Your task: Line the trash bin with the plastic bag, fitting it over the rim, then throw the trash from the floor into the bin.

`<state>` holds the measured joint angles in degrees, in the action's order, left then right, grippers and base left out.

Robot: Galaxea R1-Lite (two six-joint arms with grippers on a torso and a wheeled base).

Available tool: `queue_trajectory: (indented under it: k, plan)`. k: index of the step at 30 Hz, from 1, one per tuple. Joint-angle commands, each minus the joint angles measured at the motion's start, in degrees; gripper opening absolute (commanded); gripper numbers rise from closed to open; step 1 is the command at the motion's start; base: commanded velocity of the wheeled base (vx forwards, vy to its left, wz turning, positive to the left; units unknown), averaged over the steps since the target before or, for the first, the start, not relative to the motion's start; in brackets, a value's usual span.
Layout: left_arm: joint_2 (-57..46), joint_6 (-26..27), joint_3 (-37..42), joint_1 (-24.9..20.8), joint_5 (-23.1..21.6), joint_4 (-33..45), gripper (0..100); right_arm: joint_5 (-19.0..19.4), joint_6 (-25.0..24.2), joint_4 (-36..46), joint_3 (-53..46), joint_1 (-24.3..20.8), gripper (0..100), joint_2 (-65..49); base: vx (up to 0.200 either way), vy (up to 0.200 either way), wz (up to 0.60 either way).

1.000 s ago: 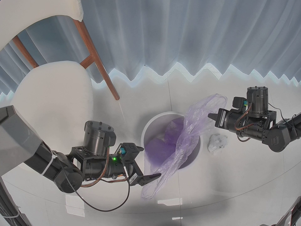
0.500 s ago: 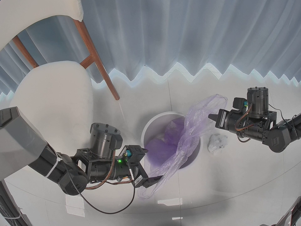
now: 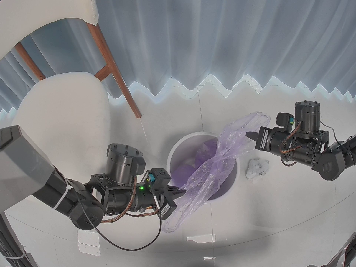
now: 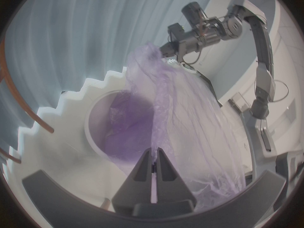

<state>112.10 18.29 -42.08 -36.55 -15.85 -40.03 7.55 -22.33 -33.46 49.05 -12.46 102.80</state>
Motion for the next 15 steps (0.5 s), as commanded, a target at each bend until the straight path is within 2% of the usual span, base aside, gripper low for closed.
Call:
queue_trajectory:
  k: [1, 3, 4, 5, 9, 11, 15]
  plan:
    - [-2.33, -7.48, -1.07, -0.98, 0.91, 0.22, 0, 5.11, 2.82, -1.78, -1.59, -0.11, 0, -2.17, 0.000, 0.000, 0.00]
    - [-4.17, -12.66, -2.04, -2.39, 1.08, 1.10, 0, 7.83, 3.79, -1.87, -2.65, -0.11, 0, -3.40, 0.000, 0.000, 0.00]
    - [-4.17, -12.66, -2.04, -2.39, 1.08, 1.10, 0, 7.92, 3.79, -1.87, -2.74, -0.11, 0, -3.57, 0.000, 0.000, 0.00]
    - [-5.32, -16.88, -4.15, -3.71, 2.84, 3.38, 0, 9.24, 3.88, -1.69, -3.62, -0.11, 0, -4.63, 0.000, 0.000, 0.00]
    - [-5.76, -23.21, -6.79, -5.90, 5.65, 4.88, 0, 9.42, 3.88, -1.96, -5.29, -0.11, 0, -5.16, 0.000, 0.000, 0.00]
    - [-6.11, -28.39, -8.28, -6.87, 6.18, 4.97, 0, 9.50, 3.88, -1.87, -7.04, -0.11, 0, -6.39, 0.000, 0.000, 0.00]
    - [-7.25, -31.56, -8.89, -7.13, 6.09, 5.67, 0, 10.30, 3.88, -1.87, -10.03, -0.11, 0, -8.06, 0.000, 0.000, 0.00]
